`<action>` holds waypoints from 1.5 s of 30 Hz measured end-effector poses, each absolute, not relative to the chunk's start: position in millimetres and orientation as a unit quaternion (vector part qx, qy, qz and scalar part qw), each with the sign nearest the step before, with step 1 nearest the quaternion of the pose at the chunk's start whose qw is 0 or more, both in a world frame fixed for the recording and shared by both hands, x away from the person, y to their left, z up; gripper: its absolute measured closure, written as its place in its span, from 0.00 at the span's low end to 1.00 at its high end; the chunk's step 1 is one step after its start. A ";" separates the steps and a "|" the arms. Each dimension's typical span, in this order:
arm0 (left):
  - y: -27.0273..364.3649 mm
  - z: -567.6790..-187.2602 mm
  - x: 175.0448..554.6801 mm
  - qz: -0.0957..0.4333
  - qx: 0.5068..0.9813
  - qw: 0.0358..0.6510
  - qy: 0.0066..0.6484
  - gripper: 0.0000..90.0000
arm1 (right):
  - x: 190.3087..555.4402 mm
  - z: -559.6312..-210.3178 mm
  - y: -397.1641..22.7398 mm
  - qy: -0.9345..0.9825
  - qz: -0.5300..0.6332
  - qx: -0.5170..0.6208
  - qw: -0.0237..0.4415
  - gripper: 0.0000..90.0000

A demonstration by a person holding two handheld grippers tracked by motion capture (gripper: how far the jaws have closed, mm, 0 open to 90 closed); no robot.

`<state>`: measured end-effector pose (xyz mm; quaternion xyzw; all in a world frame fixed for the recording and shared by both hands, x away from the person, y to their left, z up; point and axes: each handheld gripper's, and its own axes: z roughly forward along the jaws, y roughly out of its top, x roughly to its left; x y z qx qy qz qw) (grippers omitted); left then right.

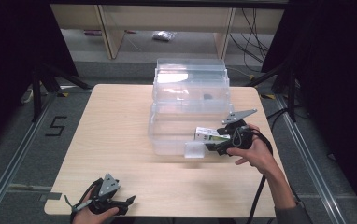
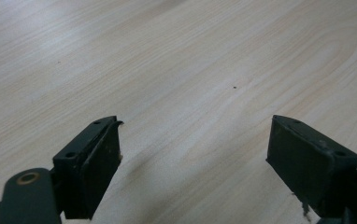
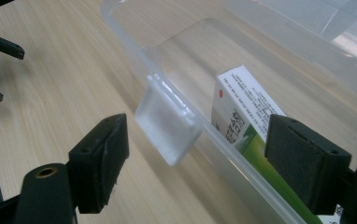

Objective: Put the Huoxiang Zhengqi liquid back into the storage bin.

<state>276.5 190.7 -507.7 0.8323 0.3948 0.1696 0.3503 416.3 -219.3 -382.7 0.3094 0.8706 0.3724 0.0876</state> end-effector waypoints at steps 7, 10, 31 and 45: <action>190.3 -506.2 275.8 0.165 0.835 0.353 0.388 0.19 | 405.5 -388.6 -222.7 0.861 0.381 0.320 0.108 0.26; 190.9 -506.7 276.3 0.170 0.834 0.351 0.389 0.19 | 401.1 -389.0 -225.5 0.865 0.371 0.320 0.106 0.25; 189.6 -507.0 275.7 0.169 0.833 0.354 0.390 0.19 | 368.8 -414.2 -223.1 0.851 0.394 0.327 0.116 0.25; 189.7 -506.3 275.3 0.165 0.835 0.353 0.388 0.19 | 355.1 -423.6 -224.1 0.846 0.409 0.317 0.127 0.24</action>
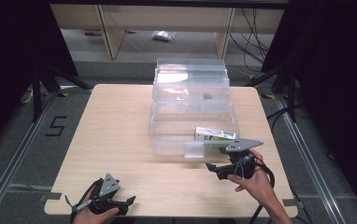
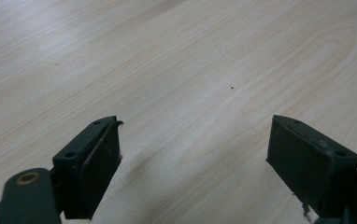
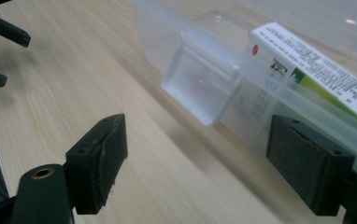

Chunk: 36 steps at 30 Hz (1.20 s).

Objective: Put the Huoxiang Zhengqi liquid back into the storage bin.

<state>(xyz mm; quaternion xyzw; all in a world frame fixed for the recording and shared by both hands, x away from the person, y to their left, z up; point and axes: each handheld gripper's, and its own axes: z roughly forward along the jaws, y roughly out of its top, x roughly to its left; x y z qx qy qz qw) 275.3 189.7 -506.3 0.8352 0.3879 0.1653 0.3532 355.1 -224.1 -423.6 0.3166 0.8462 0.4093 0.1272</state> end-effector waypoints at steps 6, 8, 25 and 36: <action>189.7 -506.8 275.8 0.170 0.834 0.353 0.389 0.19 | 349.4 -431.9 -222.2 0.849 0.402 0.323 0.119 0.23; 189.7 -506.6 275.8 0.170 0.834 0.353 0.389 0.19 | 347.1 -434.5 -220.9 0.849 0.402 0.322 0.120 0.23; 190.1 -506.0 275.3 0.166 0.837 0.351 0.386 0.19 | 328.8 -456.9 -219.6 0.858 0.384 0.322 0.111 0.23; 189.9 -506.4 275.3 0.165 0.837 0.350 0.387 0.19 | 315.7 -465.2 -227.0 0.857 0.377 0.333 0.113 0.22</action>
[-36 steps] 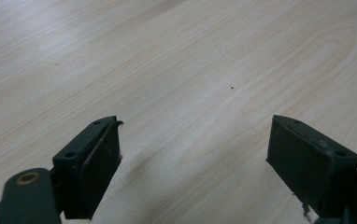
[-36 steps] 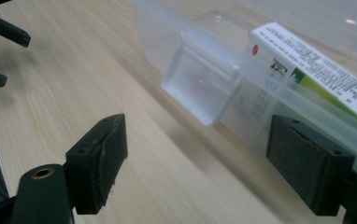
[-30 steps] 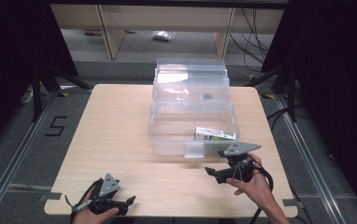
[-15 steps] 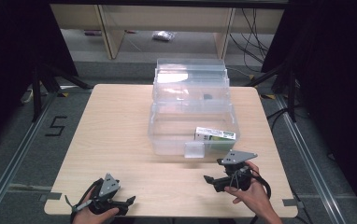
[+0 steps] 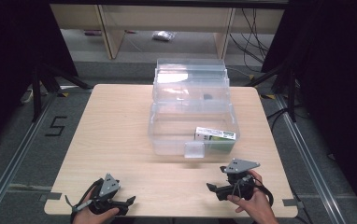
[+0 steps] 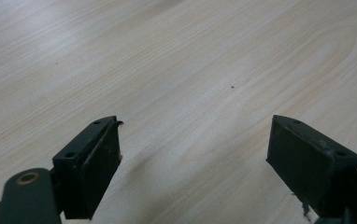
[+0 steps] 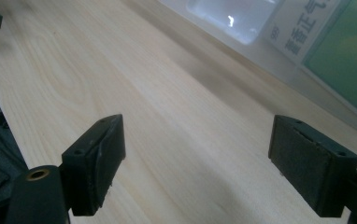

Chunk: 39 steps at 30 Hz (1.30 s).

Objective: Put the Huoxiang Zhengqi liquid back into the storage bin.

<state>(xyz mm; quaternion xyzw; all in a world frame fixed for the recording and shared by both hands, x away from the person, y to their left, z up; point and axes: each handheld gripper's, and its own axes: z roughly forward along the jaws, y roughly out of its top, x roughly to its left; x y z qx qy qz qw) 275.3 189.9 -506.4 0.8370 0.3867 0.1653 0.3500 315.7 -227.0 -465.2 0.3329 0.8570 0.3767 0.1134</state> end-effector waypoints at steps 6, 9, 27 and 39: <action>189.7 -506.8 275.4 0.165 0.837 0.350 0.387 0.19 | 308.7 -470.3 -232.3 0.858 0.373 0.337 0.108 0.21; 189.9 -506.7 275.4 0.165 0.837 0.349 0.387 0.19 | 305.4 -474.0 -236.1 0.858 0.369 0.341 0.105 0.21; 189.6 -506.5 275.4 0.165 0.838 0.350 0.386 0.19 | 286.8 -485.5 -259.0 0.837 0.375 0.384 0.108 0.20; 189.5 -508.5 276.3 0.171 0.834 0.349 0.391 0.19 | 283.1 -491.9 -258.5 0.849 0.358 0.377 0.099 0.19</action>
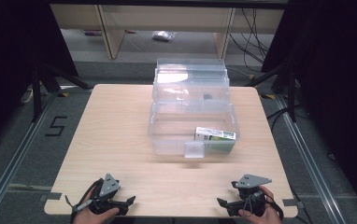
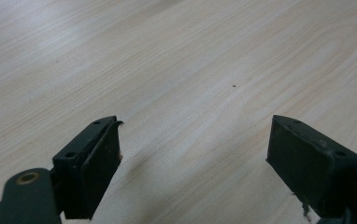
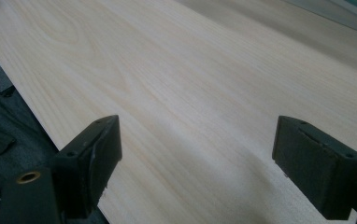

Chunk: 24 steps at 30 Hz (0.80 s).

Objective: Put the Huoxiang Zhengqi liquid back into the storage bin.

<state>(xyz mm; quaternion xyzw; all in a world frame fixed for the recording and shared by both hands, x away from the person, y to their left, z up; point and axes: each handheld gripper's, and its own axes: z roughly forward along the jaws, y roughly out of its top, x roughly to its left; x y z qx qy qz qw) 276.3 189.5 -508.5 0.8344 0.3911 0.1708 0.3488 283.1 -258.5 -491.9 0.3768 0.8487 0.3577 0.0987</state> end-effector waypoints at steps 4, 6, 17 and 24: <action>189.5 -508.4 276.1 0.170 0.833 0.350 0.393 0.19 | 281.1 -491.7 -257.9 0.846 0.354 0.388 0.097 0.18; 190.2 -507.4 275.7 0.168 0.836 0.348 0.389 0.19 | 281.9 -491.7 -258.4 0.849 0.356 0.378 0.100 0.18; 189.8 -508.1 276.5 0.169 0.833 0.352 0.393 0.19 | 282.7 -492.1 -258.7 0.848 0.355 0.380 0.099 0.18; 189.9 -506.3 275.4 0.169 0.835 0.352 0.387 0.19 | 283.6 -492.4 -258.2 0.849 0.356 0.377 0.102 0.18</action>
